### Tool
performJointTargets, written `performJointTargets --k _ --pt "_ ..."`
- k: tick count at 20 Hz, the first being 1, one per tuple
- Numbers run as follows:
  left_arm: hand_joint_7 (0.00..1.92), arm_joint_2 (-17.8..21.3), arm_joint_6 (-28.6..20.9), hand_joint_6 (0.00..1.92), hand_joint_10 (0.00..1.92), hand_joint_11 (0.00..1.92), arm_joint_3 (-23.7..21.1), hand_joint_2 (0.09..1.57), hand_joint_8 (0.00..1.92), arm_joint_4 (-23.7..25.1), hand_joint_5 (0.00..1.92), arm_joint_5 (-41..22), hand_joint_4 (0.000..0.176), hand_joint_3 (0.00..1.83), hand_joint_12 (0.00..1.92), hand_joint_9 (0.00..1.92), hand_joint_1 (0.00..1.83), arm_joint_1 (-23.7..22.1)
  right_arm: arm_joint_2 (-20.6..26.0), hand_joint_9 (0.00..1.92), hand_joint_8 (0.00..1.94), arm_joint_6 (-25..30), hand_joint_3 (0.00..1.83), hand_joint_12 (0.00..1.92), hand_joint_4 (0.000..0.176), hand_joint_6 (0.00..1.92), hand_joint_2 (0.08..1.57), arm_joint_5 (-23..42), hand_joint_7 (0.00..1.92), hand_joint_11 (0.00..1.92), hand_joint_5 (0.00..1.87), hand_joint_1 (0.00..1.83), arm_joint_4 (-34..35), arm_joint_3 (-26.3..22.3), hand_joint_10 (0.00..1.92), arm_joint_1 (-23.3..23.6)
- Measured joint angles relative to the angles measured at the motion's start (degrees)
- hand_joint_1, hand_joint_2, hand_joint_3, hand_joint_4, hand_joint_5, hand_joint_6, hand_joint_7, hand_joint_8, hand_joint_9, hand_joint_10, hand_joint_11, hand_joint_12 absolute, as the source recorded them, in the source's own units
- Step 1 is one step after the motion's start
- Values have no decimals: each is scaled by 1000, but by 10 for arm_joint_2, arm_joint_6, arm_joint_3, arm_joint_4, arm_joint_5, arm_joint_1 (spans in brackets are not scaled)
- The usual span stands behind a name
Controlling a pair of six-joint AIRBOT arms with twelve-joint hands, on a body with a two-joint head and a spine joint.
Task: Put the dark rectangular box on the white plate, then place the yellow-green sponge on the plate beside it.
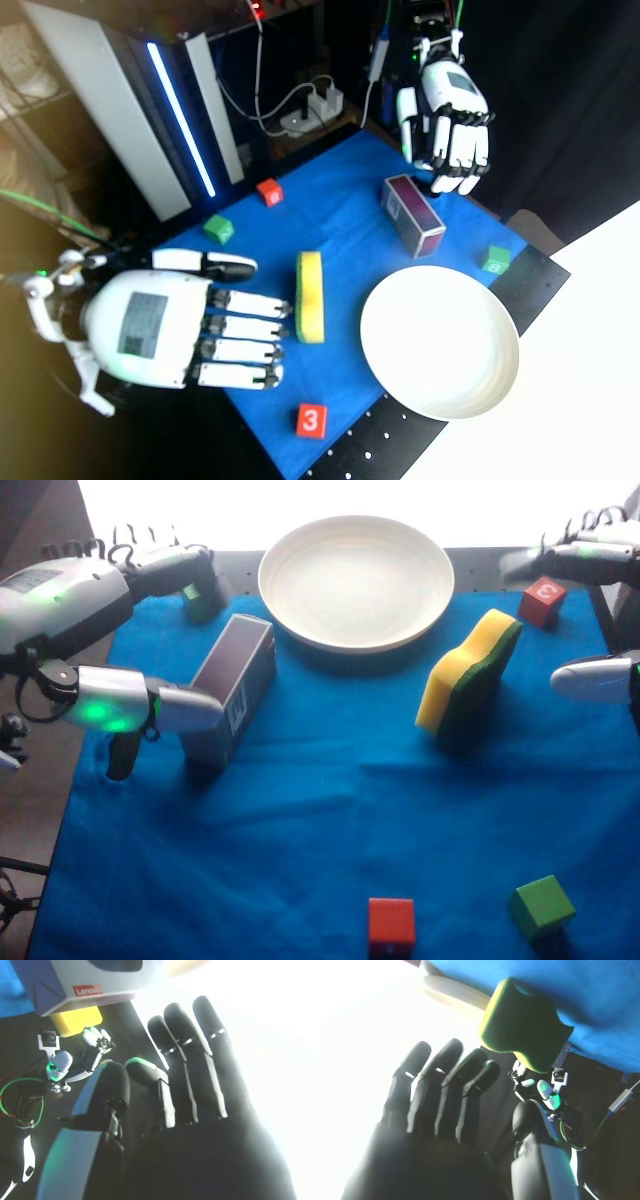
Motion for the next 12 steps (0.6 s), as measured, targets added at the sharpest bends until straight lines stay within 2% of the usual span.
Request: performJointTargets --k 2,4,5,6,7,8,9,10,12 --pt "0 -3 0 7 0 0 0 891 0 -2 85 -2 164 6 0 0 676 0 0 12 0 0 5 113 174 0 984 -1 41 0 227 531 0 1 1 0" --pt "0 -7 0 2 0 0 0 881 0 -1 75 -2 158 0 0 0 673 -1 -2 5 3 0 3 74 172 3 996 -2 35 0 223 542 0 1 2 0" --pt "0 -10 2 0 0 0 0 880 0 -3 61 -4 168 0 0 0 695 -1 -2 3 4 0 6 70 164 3 1004 -1 39 0 224 533 0 1 1 0" --pt "0 -17 17 0 0 0 0 879 0 -15 54 -7 174 0 0 0 693 -2 -2 5 4 0 6 73 164 5 1008 -2 42 4 231 541 0 1 2 0" --pt "0 -20 27 0 0 0 0 877 0 -19 43 -7 174 0 0 0 703 -2 -2 1 2 0 7 67 172 3 1015 -2 38 0 229 537 0 1 0 0" --pt "0 -25 57 0 0 0 -5 879 0 -37 31 -7 176 0 0 0 711 -7 -2 0 1 0 8 63 172 2 1020 -1 36 0 229 538 0 1 0 0" --pt "0 -28 77 0 0 0 -9 883 0 -50 30 -8 176 1 0 0 748 -9 -2 1 0 0 6 61 170 2 1018 -2 36 0 228 508 0 1 0 0" --pt "0 -35 99 2 0 0 -10 877 0 -64 34 -12 176 0 0 0 709 -9 -2 17 2 0 6 71 157 2 1022 -2 40 19 230 510 0 1 6 0" --pt "15 -46 116 8 0 0 -9 866 6 -86 50 -10 176 0 0 0 691 -9 -2 21 3 0 4 71 167 4 1020 -1 47 2 238 486 0 1 6 0"
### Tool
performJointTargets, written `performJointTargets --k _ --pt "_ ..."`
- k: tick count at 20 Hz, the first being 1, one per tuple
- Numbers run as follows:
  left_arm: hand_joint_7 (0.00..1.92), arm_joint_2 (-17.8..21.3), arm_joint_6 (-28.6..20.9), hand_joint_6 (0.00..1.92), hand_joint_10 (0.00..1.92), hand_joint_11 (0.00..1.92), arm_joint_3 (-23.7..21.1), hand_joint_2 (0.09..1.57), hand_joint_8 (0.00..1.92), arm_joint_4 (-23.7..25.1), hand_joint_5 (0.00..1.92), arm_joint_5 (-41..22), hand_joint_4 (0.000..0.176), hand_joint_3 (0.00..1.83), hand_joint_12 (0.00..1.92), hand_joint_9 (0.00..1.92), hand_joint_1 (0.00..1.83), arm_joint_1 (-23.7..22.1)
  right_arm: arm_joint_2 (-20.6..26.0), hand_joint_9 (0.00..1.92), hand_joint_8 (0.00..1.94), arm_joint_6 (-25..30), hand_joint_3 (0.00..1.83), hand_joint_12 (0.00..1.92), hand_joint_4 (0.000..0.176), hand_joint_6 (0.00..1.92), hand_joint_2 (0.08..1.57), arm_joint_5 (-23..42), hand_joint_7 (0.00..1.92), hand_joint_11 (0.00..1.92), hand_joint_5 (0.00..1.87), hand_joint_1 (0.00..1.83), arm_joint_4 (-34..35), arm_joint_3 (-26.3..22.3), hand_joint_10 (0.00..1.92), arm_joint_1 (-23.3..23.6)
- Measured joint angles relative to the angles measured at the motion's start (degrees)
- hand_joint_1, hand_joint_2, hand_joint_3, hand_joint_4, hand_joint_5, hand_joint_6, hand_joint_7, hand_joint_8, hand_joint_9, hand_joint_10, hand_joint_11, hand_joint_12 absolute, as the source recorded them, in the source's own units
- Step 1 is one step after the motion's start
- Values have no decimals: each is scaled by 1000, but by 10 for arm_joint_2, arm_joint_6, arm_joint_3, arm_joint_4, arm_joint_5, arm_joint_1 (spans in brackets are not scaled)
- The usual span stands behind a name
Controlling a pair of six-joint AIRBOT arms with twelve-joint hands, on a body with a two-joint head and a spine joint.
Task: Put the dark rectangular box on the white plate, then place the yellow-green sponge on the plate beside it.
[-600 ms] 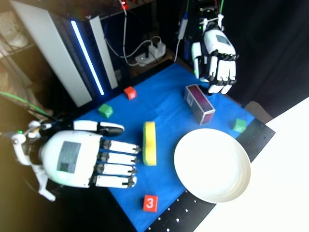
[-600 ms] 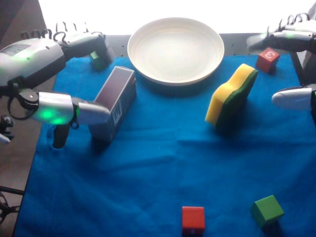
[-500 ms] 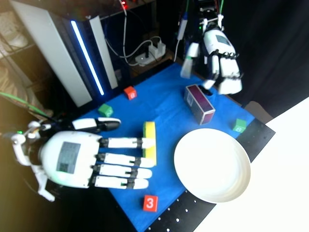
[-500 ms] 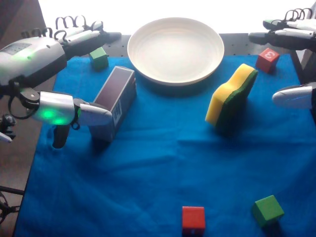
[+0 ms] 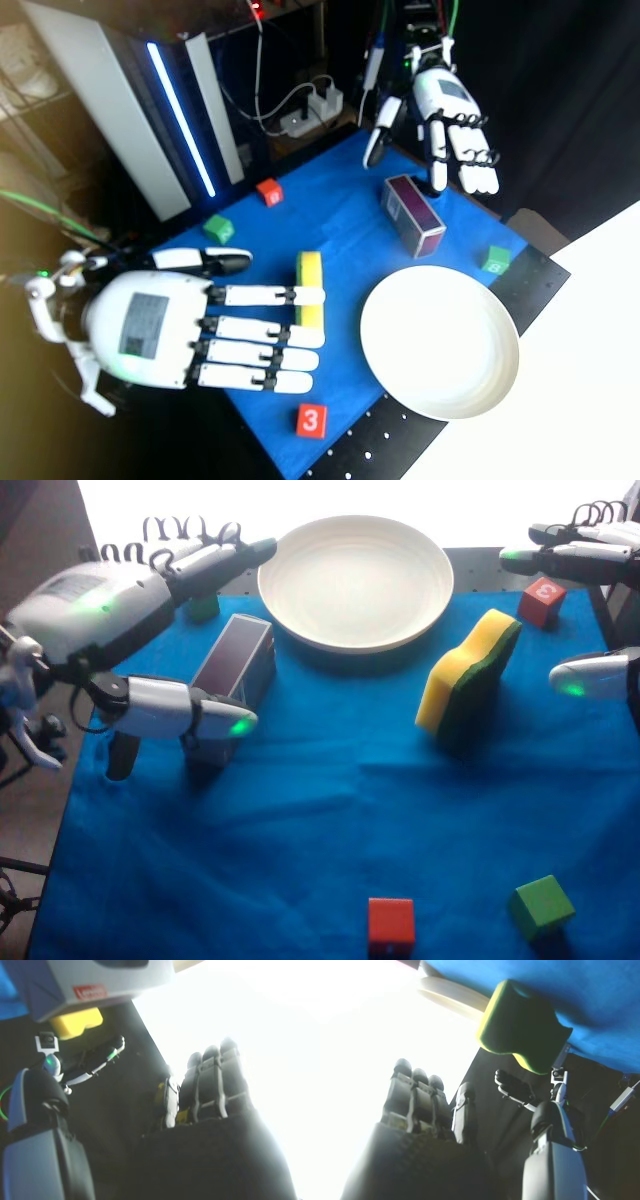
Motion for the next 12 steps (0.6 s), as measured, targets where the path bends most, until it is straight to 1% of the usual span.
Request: performJointTargets --k 1,2,3,4,5,6,7,8,9,10,11,12 --pt "41 -6 8 15 0 0 2 874 15 -11 74 1 170 0 0 0 716 0 0 21 2 0 3 32 168 2 1026 -1 50 0 243 500 0 0 3 0" --pt "71 -12 16 8 3 0 6 878 8 -23 95 0 175 0 0 17 718 0 0 21 1 0 4 22 169 1 1032 0 49 0 242 502 0 0 2 0" --pt "162 -18 28 2 17 85 9 885 2 -37 112 0 176 0 66 145 711 0 0 25 2 0 3 24 168 2 1032 0 52 6 246 500 0 0 3 0" --pt "226 -22 36 0 27 16 11 896 5 -47 134 1 176 0 605 277 738 -1 0 25 1 0 2 31 166 3 1030 -1 51 19 249 492 0 0 3 0" --pt "310 -28 52 1 40 2 12 887 4 -60 164 6 176 0 989 395 771 -5 0 27 1 0 3 33 167 2 1033 0 52 21 248 486 0 0 3 0" --pt "343 -31 56 3 41 0 12 890 6 -64 183 7 176 1 1115 442 786 -6 0 16 0 0 2 26 164 1 1032 0 49 3 247 466 0 0 0 0" --pt "362 -39 65 5 27 0 17 896 6 -69 206 9 174 1 1116 439 829 -7 0 17 0 0 2 27 169 2 1032 0 49 4 248 465 0 0 1 0" --pt "360 -44 66 3 11 0 20 901 2 -74 215 14 166 2 1034 414 847 -8 0 8 0 0 3 26 167 1 1036 0 45 0 247 480 0 0 0 0" --pt "374 -48 66 2 19 0 24 898 3 -75 227 23 153 0 1147 454 853 -7 0 14 2 0 4 29 164 2 1038 -1 51 4 250 470 0 0 3 0" --pt "408 -50 66 7 28 9 26 904 14 -80 245 30 134 2 1171 482 848 -7 0 14 2 0 2 33 168 2 1036 -1 51 10 253 460 0 0 2 0" --pt "451 -51 67 5 34 96 30 897 10 -80 279 35 119 0 1152 538 859 -7 0 19 3 0 3 40 155 5 1039 0 55 22 263 465 0 0 4 0" --pt "470 -54 68 2 24 122 33 905 5 -82 296 36 116 0 1093 551 874 -7 0 16 1 0 2 42 155 5 1039 -1 52 22 266 482 0 0 2 0"
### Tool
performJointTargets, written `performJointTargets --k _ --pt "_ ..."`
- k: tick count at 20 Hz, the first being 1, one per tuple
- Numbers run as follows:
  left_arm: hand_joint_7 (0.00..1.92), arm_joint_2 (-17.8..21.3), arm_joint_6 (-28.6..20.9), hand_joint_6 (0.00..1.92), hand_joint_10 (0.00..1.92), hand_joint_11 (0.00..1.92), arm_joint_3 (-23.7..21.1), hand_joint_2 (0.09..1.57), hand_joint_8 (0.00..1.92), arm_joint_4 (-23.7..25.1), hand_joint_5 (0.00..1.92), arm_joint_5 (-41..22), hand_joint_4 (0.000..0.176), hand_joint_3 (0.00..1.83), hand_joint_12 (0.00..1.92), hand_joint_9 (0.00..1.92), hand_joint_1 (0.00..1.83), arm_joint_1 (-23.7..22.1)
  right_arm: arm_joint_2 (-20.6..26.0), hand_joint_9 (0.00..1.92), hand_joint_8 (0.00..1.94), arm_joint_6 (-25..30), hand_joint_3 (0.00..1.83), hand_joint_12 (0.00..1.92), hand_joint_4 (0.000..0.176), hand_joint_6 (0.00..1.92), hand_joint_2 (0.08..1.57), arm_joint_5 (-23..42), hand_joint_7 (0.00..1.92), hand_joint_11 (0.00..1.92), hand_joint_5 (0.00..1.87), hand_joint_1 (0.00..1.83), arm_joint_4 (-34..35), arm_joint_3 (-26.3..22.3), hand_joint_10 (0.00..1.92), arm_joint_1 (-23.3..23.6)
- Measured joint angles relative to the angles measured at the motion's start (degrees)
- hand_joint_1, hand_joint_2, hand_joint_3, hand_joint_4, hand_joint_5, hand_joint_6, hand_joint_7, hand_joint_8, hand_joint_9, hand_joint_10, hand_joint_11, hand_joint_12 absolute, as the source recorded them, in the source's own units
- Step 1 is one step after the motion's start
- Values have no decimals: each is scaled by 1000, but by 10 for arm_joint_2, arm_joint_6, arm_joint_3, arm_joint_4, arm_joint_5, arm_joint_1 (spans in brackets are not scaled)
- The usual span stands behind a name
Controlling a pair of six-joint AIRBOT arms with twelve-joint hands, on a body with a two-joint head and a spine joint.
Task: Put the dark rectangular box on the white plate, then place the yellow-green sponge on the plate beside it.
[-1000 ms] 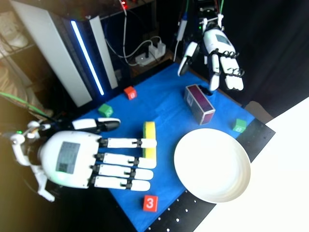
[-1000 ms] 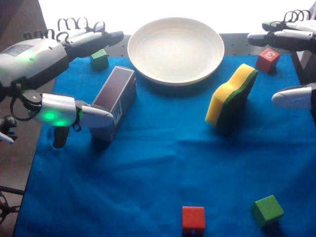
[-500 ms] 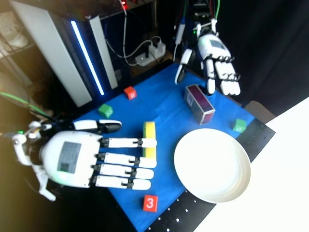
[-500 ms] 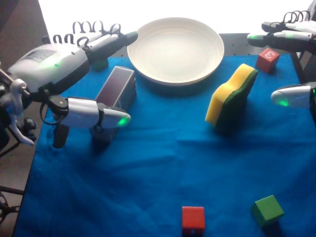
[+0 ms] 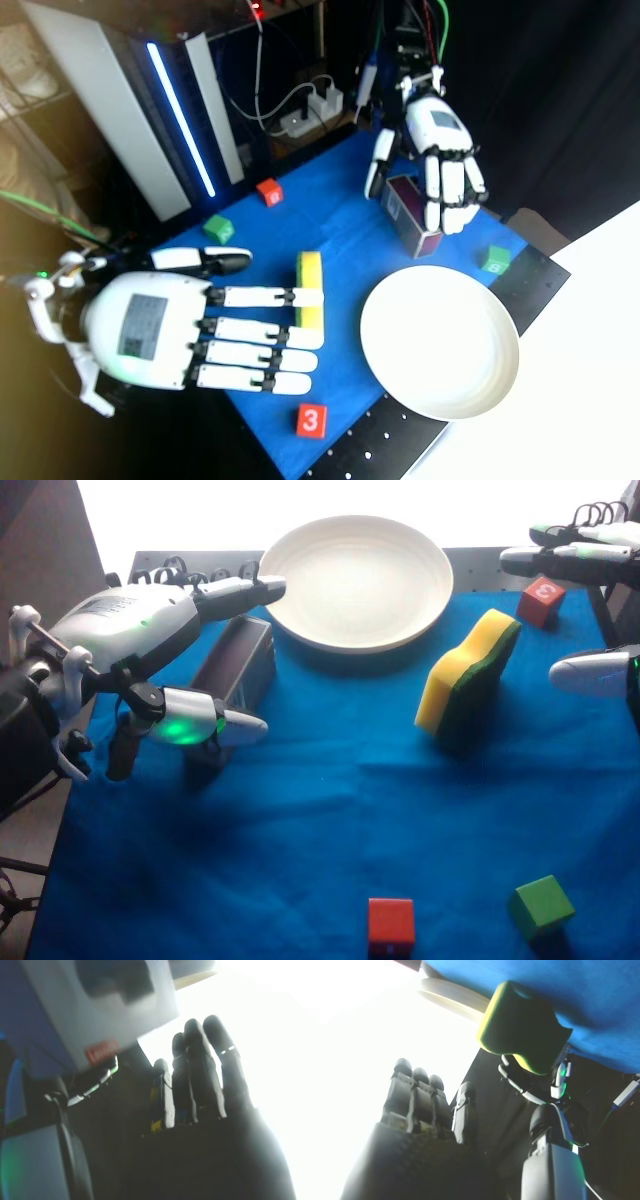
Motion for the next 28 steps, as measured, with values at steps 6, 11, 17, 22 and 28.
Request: performJointTargets --k 6,11,17,22,28 --pt "465 -3 35 0 1 6 3 906 0 -15 337 5 145 0 1189 517 904 -5 0 51 4 0 1 180 143 9 1067 0 72 10 300 454 0 0 1 0" --pt "429 -3 38 0 18 0 1 904 3 -17 324 7 160 0 1167 492 897 -5 -1 24 0 0 2 168 152 0 1089 0 68 0 303 433 0 0 1 0" --pt "505 -3 37 2 102 72 -1 948 11 -16 365 4 145 2 1545 643 955 -5 -5 16 1 0 1 143 148 1 1093 0 67 0 311 459 -1 1 1 0" --pt "551 -5 37 9 64 459 0 1017 6 -17 547 1 43 2 1094 787 1192 -5 -5 46 0 0 0 262 138 0 1095 0 79 0 316 449 0 1 2 0" --pt "742 -14 36 4 9 691 11 1051 5 -29 818 -10 0 1 892 884 1328 -5 -7 37 6 0 2 225 130 7 1101 0 70 0 314 436 0 2 4 0"
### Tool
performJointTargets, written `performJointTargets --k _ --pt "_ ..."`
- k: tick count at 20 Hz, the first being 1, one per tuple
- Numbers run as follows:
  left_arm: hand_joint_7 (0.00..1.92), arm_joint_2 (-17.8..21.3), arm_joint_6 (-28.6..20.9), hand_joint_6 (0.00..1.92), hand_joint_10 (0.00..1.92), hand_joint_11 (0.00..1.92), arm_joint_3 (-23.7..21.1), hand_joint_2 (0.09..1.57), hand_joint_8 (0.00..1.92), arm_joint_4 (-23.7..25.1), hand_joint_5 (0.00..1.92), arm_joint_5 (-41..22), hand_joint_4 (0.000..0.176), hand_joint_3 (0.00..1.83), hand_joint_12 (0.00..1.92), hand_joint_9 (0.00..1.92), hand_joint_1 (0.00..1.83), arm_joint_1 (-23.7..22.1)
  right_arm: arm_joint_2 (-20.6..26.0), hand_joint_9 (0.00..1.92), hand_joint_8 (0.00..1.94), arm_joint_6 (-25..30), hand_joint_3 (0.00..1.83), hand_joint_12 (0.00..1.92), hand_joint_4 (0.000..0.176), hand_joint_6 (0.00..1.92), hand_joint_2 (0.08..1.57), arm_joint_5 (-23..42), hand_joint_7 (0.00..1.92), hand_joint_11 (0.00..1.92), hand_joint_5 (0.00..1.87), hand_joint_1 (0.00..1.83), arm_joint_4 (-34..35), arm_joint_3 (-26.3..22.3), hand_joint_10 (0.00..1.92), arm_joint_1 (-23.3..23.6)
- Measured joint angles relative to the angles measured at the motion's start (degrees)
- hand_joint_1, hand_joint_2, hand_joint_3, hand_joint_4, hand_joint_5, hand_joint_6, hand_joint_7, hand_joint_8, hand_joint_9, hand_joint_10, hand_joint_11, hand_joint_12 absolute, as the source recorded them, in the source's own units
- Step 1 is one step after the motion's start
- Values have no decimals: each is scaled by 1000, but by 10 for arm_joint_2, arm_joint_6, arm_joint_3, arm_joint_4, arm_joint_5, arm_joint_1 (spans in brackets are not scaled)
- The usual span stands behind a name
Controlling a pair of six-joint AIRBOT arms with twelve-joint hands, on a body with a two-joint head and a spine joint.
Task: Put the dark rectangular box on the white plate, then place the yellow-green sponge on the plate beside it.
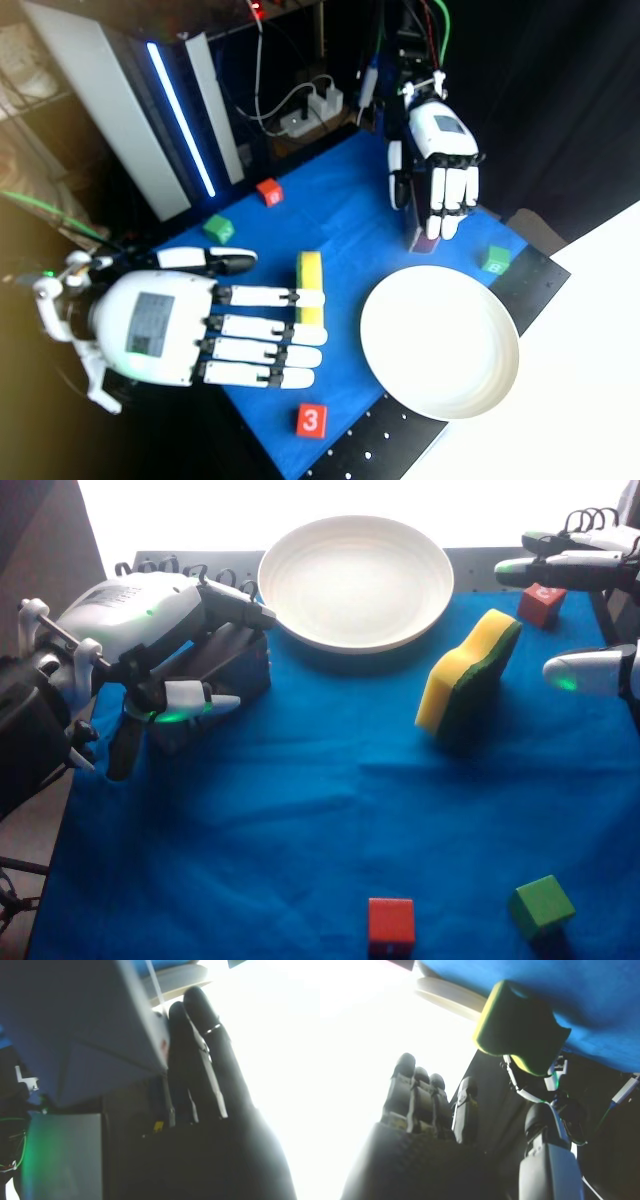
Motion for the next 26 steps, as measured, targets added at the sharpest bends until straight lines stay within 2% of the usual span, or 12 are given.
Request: performJointTargets --k 1,2,3,4,5,8,9,13,19,22,24,26 --pt "771 0 0 9 21 734 0 1046 11 -2 844 0 0 0 919 931 1347 0 0 31 3 0 1 193 130 5 1099 0 70 0 322 455 0 0 1 0" --pt "846 -5 -2 3 855 934 2 1003 4 -7 899 -3 0 5 1238 953 1700 0 0 35 1 0 1 192 137 2 1101 0 68 0 321 437 0 0 2 0" --pt "846 -5 -2 3 855 934 2 1003 4 -9 899 -4 0 5 1238 953 1700 0 0 35 1 0 1 192 137 2 1101 0 68 0 321 437 0 0 2 0" --pt "899 -6 -2 13 757 1002 2 1004 669 -11 965 -6 0 34 1347 1098 1643 0 0 42 3 0 1 230 119 4 1108 0 76 0 327 430 0 0 3 0" --pt "978 -6 -3 542 716 1024 2 1037 767 -12 1000 -7 0 9 1373 1174 1528 0 0 39 2 0 0 199 128 3 1106 0 78 0 331 442 0 0 1 0" --pt "1081 -6 -4 594 661 1044 2 1031 668 -13 1026 -10 0 1 1375 1237 1504 0 0 42 1 0 3 190 123 2 1113 0 79 0 333 444 0 0 2 0" --pt "1100 -6 -3 508 788 1156 2 1027 770 -13 1083 -10 0 0 865 1284 1415 0 0 32 1 0 0 155 139 1 1104 0 79 0 333 426 0 0 2 0" --pt "1161 0 -4 586 822 1138 -3 1023 645 -9 1060 -14 0 1 888 1269 1410 0 0 40 0 0 0 220 97 0 1121 0 90 0 352 460 0 0 0 0" --pt "1238 31 -64 786 867 1182 -20 1035 384 82 981 4 0 0 923 1213 1404 -23 -1 37 0 0 0 215 124 3 1113 0 73 0 352 461 0 0 0 0" --pt "1368 38 -69 860 878 30 -15 1039 381 134 1046 4 0 0 176 973 1396 -80 -1 26 2 0 0 212 100 8 1114 0 60 0 369 499 0 0 2 0" --pt "1312 30 -70 659 868 785 2 1016 370 154 1084 15 0 1 738 1170 1402 -110 -1 8 3 0 0 152 76 5 1120 0 76 0 384 524 1 0 1 0" --pt "1299 1 -70 646 466 1273 42 1024 525 150 1100 50 0 2 729 1347 1311 -145 -3 0 0 0 0 48 89 1 1116 1 73 0 387 524 1 0 0 0"
